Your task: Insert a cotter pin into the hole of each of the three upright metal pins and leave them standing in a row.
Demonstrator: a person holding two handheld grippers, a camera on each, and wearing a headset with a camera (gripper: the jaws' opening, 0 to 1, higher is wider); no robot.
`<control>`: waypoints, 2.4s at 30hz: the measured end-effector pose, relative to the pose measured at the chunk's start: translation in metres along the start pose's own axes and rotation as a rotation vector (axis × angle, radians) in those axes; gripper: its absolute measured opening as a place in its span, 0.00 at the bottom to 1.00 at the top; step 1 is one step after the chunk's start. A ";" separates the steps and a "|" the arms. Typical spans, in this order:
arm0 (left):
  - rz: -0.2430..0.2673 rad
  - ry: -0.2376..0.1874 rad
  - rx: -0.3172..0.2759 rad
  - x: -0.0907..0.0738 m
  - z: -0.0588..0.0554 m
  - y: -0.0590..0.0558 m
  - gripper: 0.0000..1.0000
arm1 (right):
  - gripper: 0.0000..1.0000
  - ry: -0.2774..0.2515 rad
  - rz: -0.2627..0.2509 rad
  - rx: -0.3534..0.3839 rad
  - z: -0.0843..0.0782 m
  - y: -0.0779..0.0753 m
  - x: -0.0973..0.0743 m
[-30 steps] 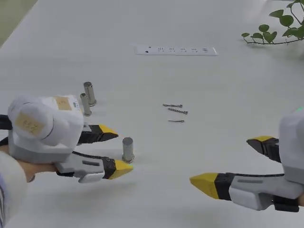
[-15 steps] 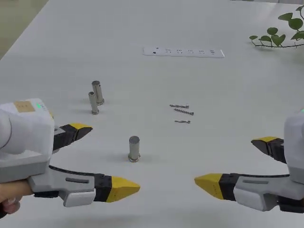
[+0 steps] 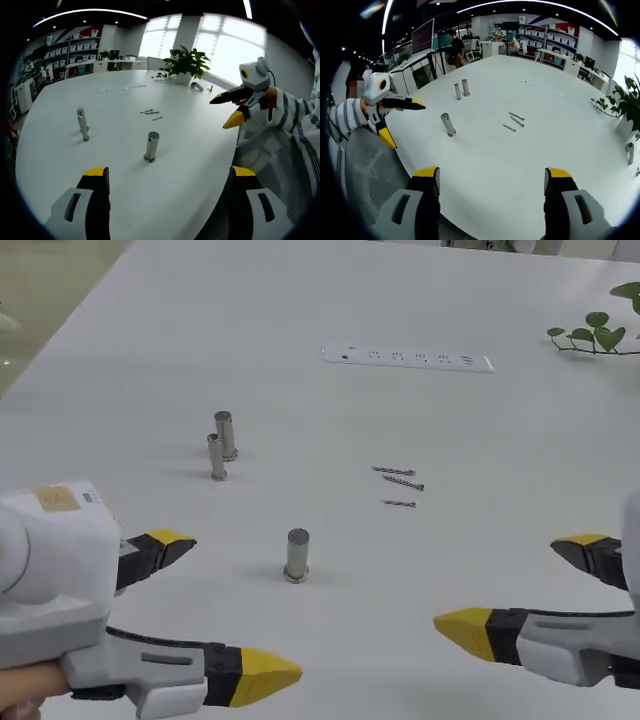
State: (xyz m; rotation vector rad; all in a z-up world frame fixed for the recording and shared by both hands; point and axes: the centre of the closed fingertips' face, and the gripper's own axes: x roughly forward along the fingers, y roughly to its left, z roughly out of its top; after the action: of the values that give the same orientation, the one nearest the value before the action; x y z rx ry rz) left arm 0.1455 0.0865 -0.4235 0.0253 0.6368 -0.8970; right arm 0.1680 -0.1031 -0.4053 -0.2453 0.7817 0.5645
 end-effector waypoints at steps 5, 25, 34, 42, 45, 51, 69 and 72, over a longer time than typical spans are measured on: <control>0.020 -0.006 -0.019 0.000 -0.002 0.005 0.99 | 0.83 0.038 0.005 -0.123 0.006 -0.015 0.002; 0.038 -0.012 -0.042 -0.004 0.000 0.010 0.99 | 0.71 -0.028 0.028 -0.277 0.070 -0.060 0.043; 0.022 0.000 -0.031 -0.009 0.001 0.004 0.96 | 0.55 -0.043 0.035 -0.307 0.087 -0.078 0.074; 0.024 -0.012 -0.024 -0.015 0.007 0.003 0.96 | 0.44 -0.012 0.106 -0.323 0.092 -0.074 0.103; 0.027 -0.008 -0.017 -0.017 0.007 0.004 0.96 | 0.39 0.013 0.130 -0.351 0.090 -0.072 0.113; 0.037 -0.014 -0.013 -0.019 0.008 0.006 0.98 | 0.26 0.068 0.191 -0.387 0.081 -0.067 0.136; 0.036 -0.020 -0.017 -0.025 0.005 0.002 0.98 | 0.09 0.215 0.238 -0.389 0.055 -0.059 0.169; 0.025 -0.042 -0.015 -0.027 0.008 -0.001 0.98 | 0.07 0.236 0.232 -0.387 0.050 -0.061 0.171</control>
State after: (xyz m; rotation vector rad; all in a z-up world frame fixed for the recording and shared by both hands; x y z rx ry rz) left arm 0.1366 0.1034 -0.4029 0.0008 0.6033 -0.8665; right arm 0.3303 -0.0670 -0.4945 -0.5911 0.9322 0.9187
